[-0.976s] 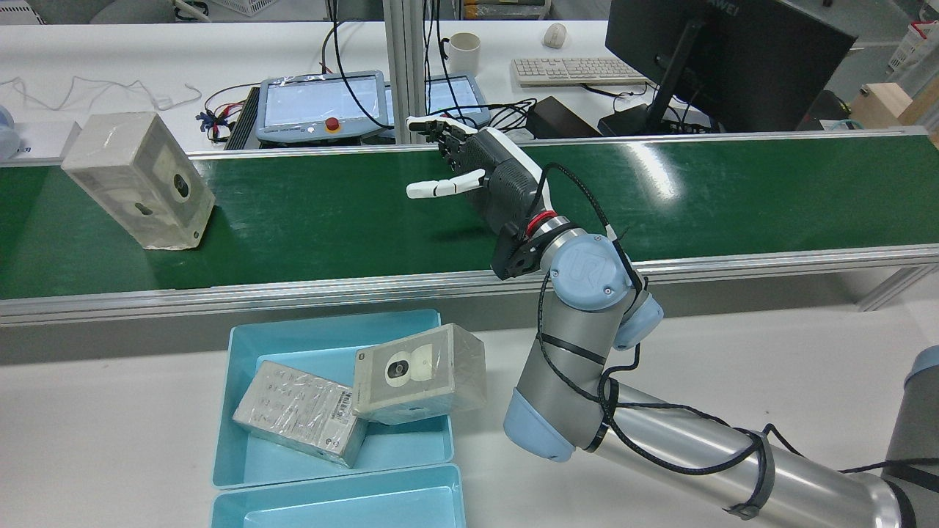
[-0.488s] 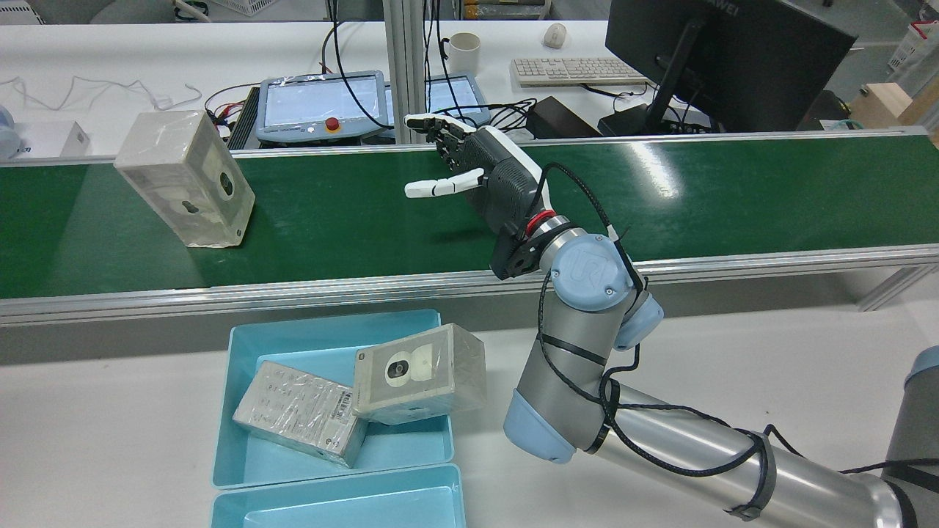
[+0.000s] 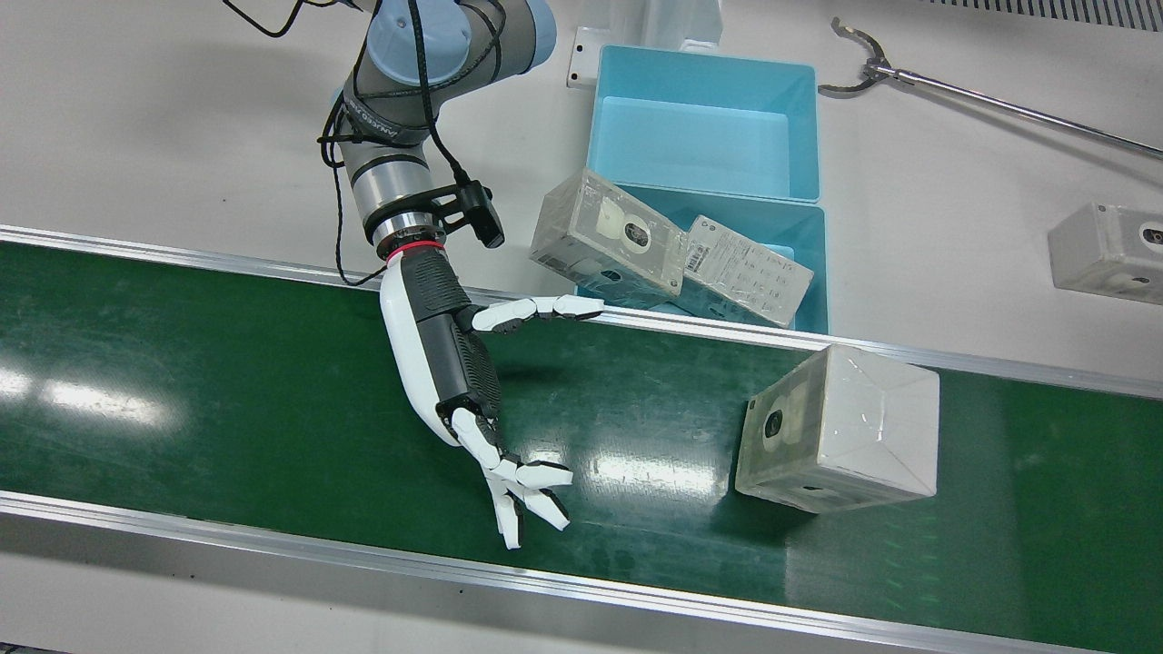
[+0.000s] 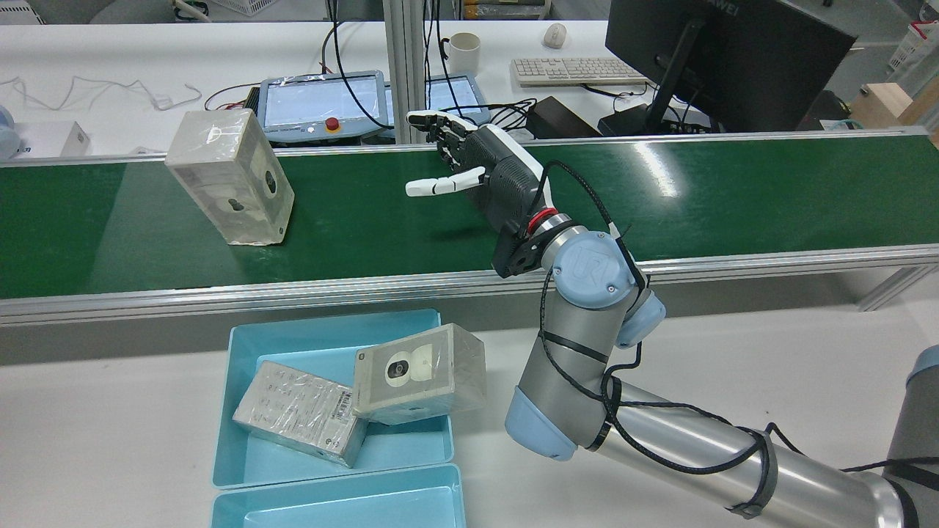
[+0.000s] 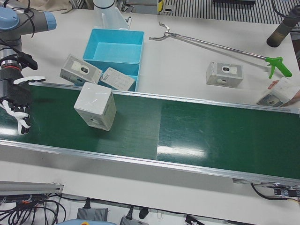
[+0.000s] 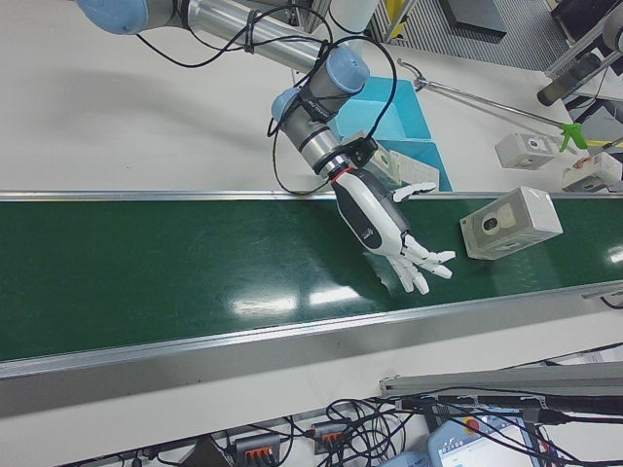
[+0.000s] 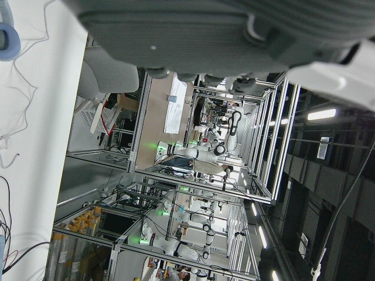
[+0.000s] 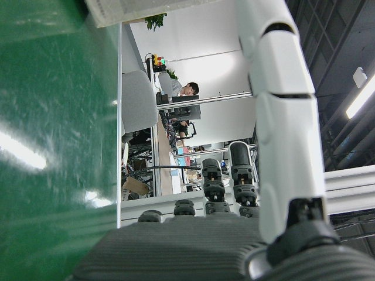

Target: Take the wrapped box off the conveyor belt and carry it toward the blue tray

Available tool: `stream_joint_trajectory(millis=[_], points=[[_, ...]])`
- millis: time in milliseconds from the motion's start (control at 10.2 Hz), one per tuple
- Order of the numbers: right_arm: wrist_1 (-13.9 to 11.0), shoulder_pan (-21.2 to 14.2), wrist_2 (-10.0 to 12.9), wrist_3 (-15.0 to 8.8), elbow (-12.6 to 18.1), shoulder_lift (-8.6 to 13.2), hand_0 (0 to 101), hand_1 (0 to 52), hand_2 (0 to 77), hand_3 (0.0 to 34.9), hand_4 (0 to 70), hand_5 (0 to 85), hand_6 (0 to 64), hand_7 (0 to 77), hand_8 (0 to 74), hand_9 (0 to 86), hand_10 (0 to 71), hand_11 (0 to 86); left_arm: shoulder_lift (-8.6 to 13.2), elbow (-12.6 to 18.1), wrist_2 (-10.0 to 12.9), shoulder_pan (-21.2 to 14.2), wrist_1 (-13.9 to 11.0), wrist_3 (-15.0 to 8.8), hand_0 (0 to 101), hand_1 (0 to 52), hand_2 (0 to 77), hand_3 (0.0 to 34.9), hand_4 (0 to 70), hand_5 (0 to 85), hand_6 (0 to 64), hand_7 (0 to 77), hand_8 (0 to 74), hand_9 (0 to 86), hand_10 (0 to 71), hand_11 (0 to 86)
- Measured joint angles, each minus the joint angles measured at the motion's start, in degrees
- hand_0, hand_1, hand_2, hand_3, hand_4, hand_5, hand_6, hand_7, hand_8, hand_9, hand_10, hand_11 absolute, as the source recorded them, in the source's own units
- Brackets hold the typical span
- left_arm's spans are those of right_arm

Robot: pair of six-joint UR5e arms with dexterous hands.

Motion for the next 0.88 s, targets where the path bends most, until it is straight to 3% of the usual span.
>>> stream_joint_trajectory(millis=[488, 585, 683, 878], points=[[-0.02, -0.50, 0.03, -1.09, 0.05, 0.18, 51, 18.0, 12.0, 6.6, 11.5, 27.3, 4.9, 7.6, 0.0, 2.7, 0.0, 1.1, 0.00, 0.00, 0.00, 0.00, 0.00, 0.00, 0, 0.0, 1.1, 0.0, 0.0, 1.1, 0.5, 0.0, 0.5, 0.5, 0.5, 0.5], [-0.02, -0.57, 0.03, -1.21, 0.06, 0.25, 51, 17.5, 12.0, 10.0, 7.6, 25.6, 3.8, 5.5, 0.0, 2.2, 0.0, 1.1, 0.00, 0.00, 0.00, 0.00, 0.00, 0.00, 0, 0.0, 0.5, 0.0, 0.0, 1.1, 0.5, 0.0, 0.5, 0.5, 0.5, 0.5], [-0.02, -0.65, 0.03, -1.26, 0.04, 0.28, 51, 17.5, 12.0, 10.0, 7.6, 25.6, 3.8, 5.5, 0.0, 2.2, 0.0, 1.1, 0.00, 0.00, 0.00, 0.00, 0.00, 0.00, 0, 0.0, 0.5, 0.0, 0.0, 1.1, 0.5, 0.5, 0.5, 0.0, 0.5, 0.5], [-0.02, -0.84, 0.03, -1.36, -0.10, 0.36, 51, 18.0, 12.0, 13.3, 6.5, 25.6, 3.8, 5.5, 0.0, 1.6, 0.0, 1.1, 0.00, 0.00, 0.00, 0.00, 0.00, 0.00, 0, 0.0, 1.1, 0.0, 0.0, 1.1, 0.5, 0.5, 0.5, 0.5, 0.5, 0.5]])
